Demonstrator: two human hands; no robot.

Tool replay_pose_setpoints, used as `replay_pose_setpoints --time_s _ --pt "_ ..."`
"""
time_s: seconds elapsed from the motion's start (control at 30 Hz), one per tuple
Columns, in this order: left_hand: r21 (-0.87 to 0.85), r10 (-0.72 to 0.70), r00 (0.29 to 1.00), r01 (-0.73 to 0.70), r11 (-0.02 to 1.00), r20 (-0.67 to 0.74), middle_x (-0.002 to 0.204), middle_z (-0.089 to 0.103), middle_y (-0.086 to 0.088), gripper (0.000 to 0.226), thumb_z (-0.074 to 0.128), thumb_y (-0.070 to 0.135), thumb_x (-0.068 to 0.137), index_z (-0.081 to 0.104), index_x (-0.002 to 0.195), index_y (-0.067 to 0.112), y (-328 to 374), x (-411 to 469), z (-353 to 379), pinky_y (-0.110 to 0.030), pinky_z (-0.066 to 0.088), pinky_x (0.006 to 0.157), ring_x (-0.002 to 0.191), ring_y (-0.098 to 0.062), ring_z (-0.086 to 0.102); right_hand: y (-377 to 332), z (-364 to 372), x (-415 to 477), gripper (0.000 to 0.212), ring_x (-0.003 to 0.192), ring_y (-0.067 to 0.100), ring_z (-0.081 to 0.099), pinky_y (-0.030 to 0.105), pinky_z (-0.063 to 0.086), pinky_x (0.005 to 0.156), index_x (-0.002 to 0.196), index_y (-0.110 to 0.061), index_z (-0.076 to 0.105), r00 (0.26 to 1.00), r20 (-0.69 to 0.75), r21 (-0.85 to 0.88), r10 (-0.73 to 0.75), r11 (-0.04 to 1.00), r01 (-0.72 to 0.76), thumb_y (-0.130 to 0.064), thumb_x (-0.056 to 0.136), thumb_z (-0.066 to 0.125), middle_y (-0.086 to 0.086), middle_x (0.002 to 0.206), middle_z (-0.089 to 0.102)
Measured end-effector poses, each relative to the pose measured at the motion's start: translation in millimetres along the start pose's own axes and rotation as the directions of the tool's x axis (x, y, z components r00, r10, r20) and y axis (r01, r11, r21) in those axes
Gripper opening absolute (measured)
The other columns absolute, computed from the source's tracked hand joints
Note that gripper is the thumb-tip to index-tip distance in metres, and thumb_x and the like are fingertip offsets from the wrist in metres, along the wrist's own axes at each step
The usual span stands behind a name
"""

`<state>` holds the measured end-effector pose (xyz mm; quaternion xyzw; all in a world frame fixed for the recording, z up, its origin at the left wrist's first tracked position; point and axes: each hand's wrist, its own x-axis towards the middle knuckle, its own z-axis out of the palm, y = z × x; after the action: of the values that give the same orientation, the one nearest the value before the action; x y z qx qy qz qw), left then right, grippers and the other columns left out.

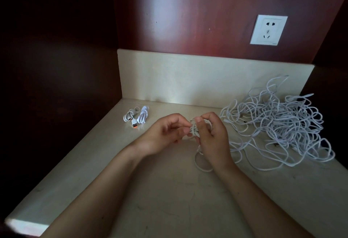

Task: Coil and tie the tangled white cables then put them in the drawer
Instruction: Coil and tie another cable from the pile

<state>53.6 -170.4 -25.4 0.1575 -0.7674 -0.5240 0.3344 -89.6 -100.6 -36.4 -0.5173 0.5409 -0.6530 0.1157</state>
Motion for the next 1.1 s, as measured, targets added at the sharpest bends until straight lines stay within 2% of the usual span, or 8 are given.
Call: replay_pose_setpoints --time_s 0.27,0.43,0.5,0.6,0.7,0.8,0.9,1.1 --pt "-0.062 -0.153 0.985 0.149 0.987 -0.078 0.073 0.071 -0.001 0.013 0.071 0.001 0.084 0.068 0.091 0.012 6 -4 -5 -0.020 0.054 0.060 0.059 -0.009 0.062 0 3 -3 0.034 0.054 0.017 0.049 0.030 0.040 0.054 0.084 -0.017 0.057 0.999 0.043 0.010 0.032 0.999 -0.033 -0.050 0.084 0.054 0.011 0.068 0.057" --pt "-0.036 -0.128 0.991 0.127 0.991 -0.033 0.071 0.070 0.002 0.015 0.066 -0.005 0.085 0.067 0.087 0.010 8 -6 -12 -0.019 0.051 0.057 0.055 -0.007 0.060 -5 -3 1 0.019 0.039 0.011 0.043 0.019 0.032 0.038 0.087 -0.003 0.057 0.962 0.195 0.078 0.192 0.974 -0.211 -0.019 0.097 0.058 0.005 0.054 0.051" --pt "-0.052 -0.094 0.996 0.094 0.994 0.013 0.075 0.072 0.002 0.013 0.066 -0.004 0.086 0.067 0.089 0.009 10 -7 -14 -0.020 0.052 0.060 0.057 -0.007 0.061 -11 -9 3 0.017 0.033 0.011 0.036 0.017 0.021 0.032 0.082 -0.007 0.057 0.882 0.343 0.213 0.323 0.888 -0.408 -0.019 0.094 0.057 0.007 0.050 0.049" --pt "-0.117 -0.017 0.998 0.024 0.993 0.058 0.076 0.072 0.004 0.012 0.065 -0.003 0.085 0.064 0.091 0.008 12 -9 -11 -0.019 0.050 0.062 0.060 -0.005 0.061 -19 -14 4 0.020 0.027 0.007 0.030 0.014 0.011 0.031 0.067 -0.013 0.054 0.688 0.546 0.345 0.477 0.621 -0.704 -0.027 0.082 0.055 0.004 0.045 0.045" --pt "-0.149 0.016 1.000 -0.013 0.989 0.013 0.072 0.071 0.006 0.015 0.061 -0.008 0.087 0.063 0.091 0.007 12 -8 -5 -0.018 0.049 0.062 0.058 -0.005 0.060 -24 -16 5 0.018 0.027 0.003 0.027 0.013 0.011 0.030 0.068 -0.013 0.052 0.627 0.607 0.378 0.489 0.516 -0.769 -0.026 0.081 0.052 -0.002 0.045 0.040" --pt "-0.174 0.033 0.998 -0.042 0.984 -0.054 0.075 0.070 0.002 0.011 0.064 0.000 0.086 0.066 0.092 0.009 9 -6 -3 -0.019 0.049 0.061 0.059 -0.008 0.059 -23 -14 5 0.011 0.031 0.001 0.027 0.013 0.011 0.031 0.074 -0.016 0.053 0.663 0.558 0.386 0.500 0.551 -0.740 -0.023 0.082 0.053 -0.004 0.049 0.039" --pt "-0.140 0.041 0.989 -0.061 0.988 -0.143 0.076 0.072 0.003 0.011 0.064 0.000 0.087 0.065 0.092 0.010 7 -1 -4 -0.019 0.050 0.061 0.058 -0.007 0.059 -19 -11 2 0.017 0.035 0.003 0.026 0.012 0.014 0.032 0.087 -0.014 0.060 0.730 0.483 0.317 0.483 0.681 -0.660 -0.016 0.097 0.046 -0.003 0.053 0.041" --pt "0.061 0.075 0.941 -0.058 0.996 -0.330 0.068 0.066 0.011 0.023 0.064 -0.004 0.088 0.066 0.086 0.018 -1 2 -6 -0.017 0.049 0.060 0.057 -0.003 0.056 -21 -4 -9 0.030 0.037 0.011 0.033 0.020 0.024 0.038 0.096 -0.007 0.069 0.836 0.434 -0.018 0.335 0.931 -0.363 -0.017 0.103 0.041 0.005 0.051 0.049"
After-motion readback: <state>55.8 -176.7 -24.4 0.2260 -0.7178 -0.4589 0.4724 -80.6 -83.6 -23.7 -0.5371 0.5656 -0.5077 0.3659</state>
